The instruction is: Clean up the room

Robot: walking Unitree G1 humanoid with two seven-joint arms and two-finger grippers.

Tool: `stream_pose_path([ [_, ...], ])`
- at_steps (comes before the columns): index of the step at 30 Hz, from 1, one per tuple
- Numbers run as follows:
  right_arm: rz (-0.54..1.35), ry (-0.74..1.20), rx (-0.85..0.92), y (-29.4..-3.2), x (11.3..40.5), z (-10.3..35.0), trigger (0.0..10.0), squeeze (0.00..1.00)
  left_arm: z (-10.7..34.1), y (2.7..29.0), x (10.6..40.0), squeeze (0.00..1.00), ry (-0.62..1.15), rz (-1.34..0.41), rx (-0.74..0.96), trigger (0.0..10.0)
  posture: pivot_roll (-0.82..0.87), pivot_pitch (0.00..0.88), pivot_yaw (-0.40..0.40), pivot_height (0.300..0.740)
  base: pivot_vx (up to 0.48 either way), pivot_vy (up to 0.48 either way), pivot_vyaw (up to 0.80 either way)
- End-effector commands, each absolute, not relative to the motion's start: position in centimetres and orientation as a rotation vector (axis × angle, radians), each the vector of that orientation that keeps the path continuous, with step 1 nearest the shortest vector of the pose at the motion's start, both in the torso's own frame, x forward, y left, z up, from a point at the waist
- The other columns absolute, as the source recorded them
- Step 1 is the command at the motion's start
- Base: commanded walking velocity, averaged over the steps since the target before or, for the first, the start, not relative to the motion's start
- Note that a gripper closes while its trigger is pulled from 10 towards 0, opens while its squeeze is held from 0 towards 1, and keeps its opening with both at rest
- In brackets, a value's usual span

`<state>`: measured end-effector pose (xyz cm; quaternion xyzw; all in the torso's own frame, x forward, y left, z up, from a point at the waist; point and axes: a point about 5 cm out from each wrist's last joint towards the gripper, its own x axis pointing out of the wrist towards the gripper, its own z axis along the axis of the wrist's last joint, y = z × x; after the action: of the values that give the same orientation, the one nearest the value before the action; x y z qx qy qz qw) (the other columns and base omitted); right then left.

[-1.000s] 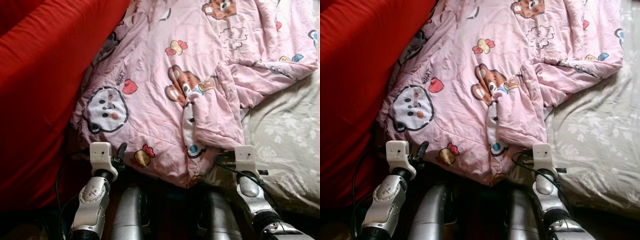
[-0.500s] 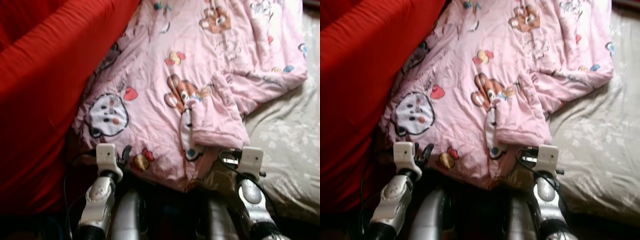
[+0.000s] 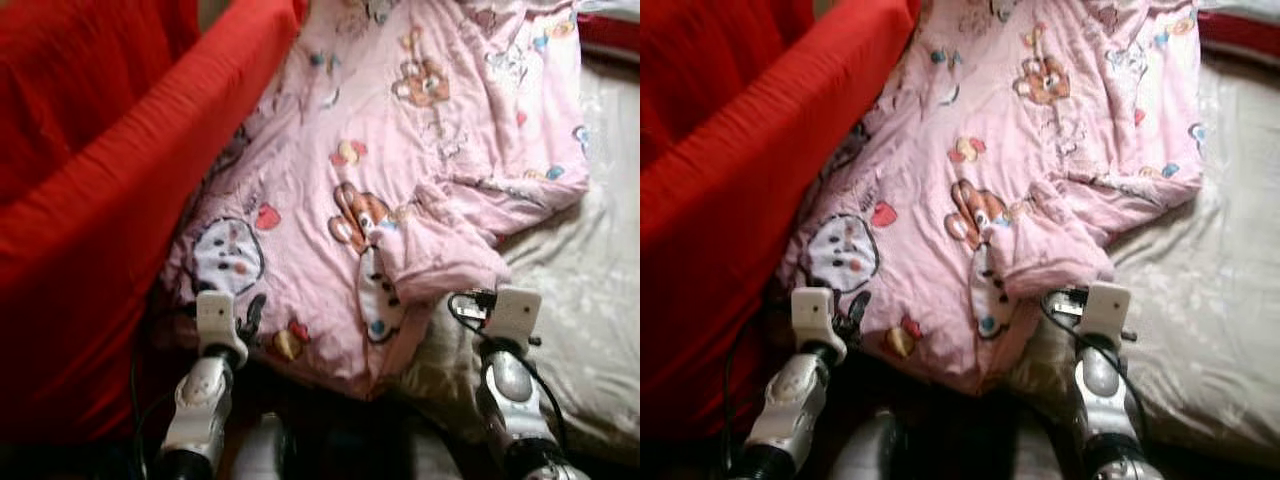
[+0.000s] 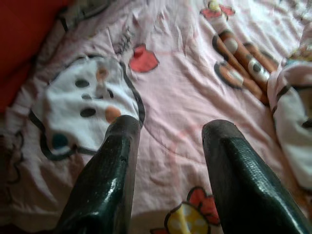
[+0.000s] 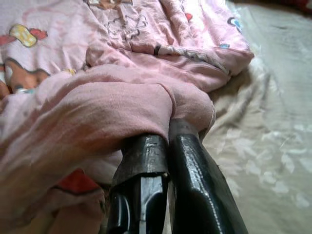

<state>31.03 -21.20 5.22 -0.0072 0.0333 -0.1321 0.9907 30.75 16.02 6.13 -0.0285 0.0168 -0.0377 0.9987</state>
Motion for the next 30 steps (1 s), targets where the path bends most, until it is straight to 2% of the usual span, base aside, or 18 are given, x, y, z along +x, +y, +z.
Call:
stream_pose_path([
  [1,-0.281,0.087,-0.007,-21.57,30.43,4.62,10.0,0.0,5.1,16.21,30.19,0.0,0.071,-0.074,-0.034,10.0,-0.02,0.207,0.036,0.74,0.0,0.0,0.0],
  [30,-0.255,0.055,0.0,-21.2,31.1,5.43,10.0,0.0,5.21,16.17,30.38,0.0,0.043,-0.073,-0.056,10.0,-0.02,0.213,0.034,0.74,0.0,0.0,0.0],
])
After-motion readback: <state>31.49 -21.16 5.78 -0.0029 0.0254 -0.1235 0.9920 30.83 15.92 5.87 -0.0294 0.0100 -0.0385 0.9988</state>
